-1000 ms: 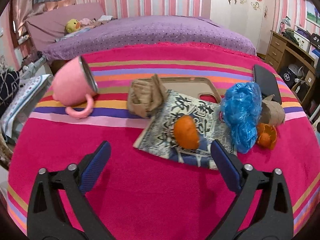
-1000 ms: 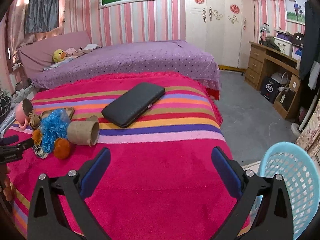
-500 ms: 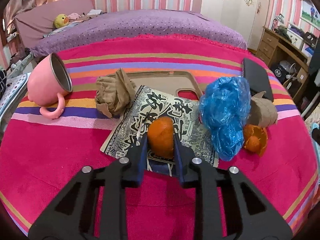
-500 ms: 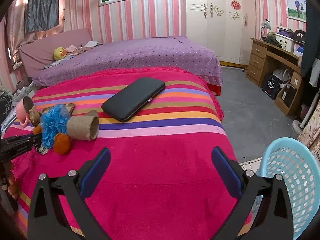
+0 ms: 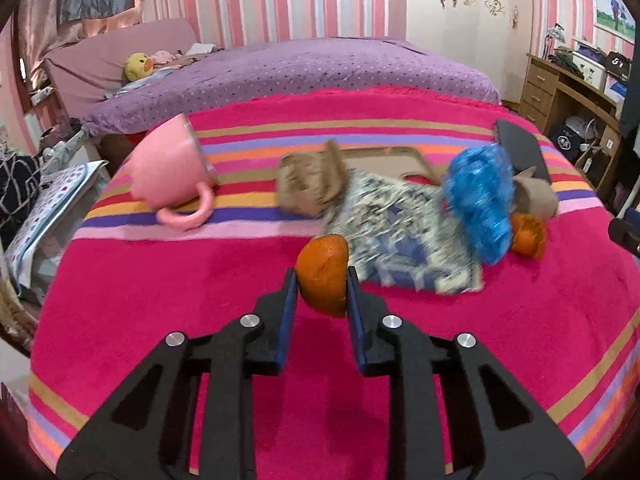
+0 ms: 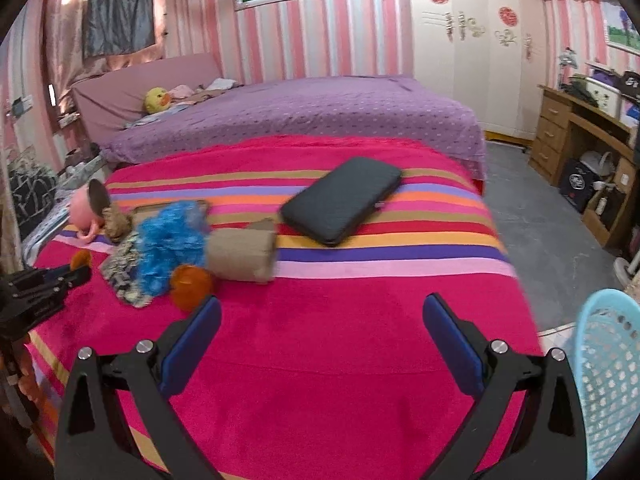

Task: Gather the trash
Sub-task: 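Grasp an orange peel with the left gripper while the right grasps another orange peel, then carry both orange peels over the blue basket, then open both grippers over the basket to drop the orange peels, then move both grippers back over the bed, then grasp the blue plastic bag with the left gripper while the right grasps the brown cardboard tube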

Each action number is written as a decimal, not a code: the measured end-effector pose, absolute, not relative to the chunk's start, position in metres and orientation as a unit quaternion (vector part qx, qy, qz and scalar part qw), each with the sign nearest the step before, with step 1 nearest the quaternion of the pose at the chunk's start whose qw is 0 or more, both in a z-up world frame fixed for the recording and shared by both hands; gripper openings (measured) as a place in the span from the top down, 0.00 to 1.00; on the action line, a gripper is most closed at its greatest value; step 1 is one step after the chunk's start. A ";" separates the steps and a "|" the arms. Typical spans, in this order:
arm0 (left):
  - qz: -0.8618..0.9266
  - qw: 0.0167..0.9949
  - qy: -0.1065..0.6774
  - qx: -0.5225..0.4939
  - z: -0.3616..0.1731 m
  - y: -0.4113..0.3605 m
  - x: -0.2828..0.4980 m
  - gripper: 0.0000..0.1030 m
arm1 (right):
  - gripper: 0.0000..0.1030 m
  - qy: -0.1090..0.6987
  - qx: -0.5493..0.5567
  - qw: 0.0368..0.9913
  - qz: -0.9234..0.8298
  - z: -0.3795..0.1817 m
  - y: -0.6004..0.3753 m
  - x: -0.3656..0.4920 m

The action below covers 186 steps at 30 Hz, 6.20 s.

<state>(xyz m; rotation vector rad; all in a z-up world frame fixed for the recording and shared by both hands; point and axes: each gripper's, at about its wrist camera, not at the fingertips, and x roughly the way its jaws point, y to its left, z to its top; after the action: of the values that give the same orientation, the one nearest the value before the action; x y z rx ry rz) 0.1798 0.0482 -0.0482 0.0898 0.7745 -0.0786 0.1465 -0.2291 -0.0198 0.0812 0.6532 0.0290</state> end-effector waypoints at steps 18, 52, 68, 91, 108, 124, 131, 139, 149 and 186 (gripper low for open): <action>0.005 0.923 0.385 -0.015 -0.053 0.118 0.182 0.78 | 0.63 0.393 -0.013 0.915 0.090 -0.055 -0.127 0.197; -0.030 0.938 0.346 0.020 -0.015 -0.002 0.150 0.78 | 0.74 0.308 0.015 0.951 0.015 -0.011 -0.298 0.104; -0.087 0.932 0.349 0.048 -0.029 -0.129 0.136 0.78 | 0.74 0.300 0.046 0.952 -0.037 -0.009 -0.396 0.066; -0.226 0.912 0.330 0.091 -0.025 -0.346 0.090 0.78 | 0.74 0.278 0.099 0.947 -0.130 -0.023 -0.564 -0.012; -0.275 0.889 0.347 0.112 -0.058 -0.446 0.083 0.76 | 0.74 0.265 0.114 0.946 -0.150 -0.046 -0.597 -0.023; -0.234 0.915 0.311 0.100 -0.030 -0.391 0.096 0.11 | 0.73 0.279 0.097 0.945 -0.143 -0.049 -0.586 -0.016; -0.202 0.924 0.310 0.095 -0.025 -0.354 0.109 0.08 | 0.24 0.273 0.090 0.945 -0.156 -0.042 -0.576 -0.013; -0.176 0.930 0.314 0.078 -0.020 -0.309 0.112 0.07 | 0.08 0.245 0.109 0.949 -0.167 -0.025 -0.565 -0.017; -0.139 0.942 0.296 0.079 0.005 -0.231 0.109 0.06 | 0.05 0.239 0.105 0.953 -0.154 -0.009 -0.517 0.004; -0.096 0.912 0.398 0.029 -0.054 -0.070 0.224 0.70 | 0.05 0.301 0.055 0.950 -0.055 -0.019 -0.334 0.133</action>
<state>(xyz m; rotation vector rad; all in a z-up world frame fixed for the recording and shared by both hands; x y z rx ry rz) 0.2237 -0.0696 -0.0543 0.0588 0.8209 -0.1984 0.1333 -0.3337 -0.0189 0.1124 0.6131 -0.1129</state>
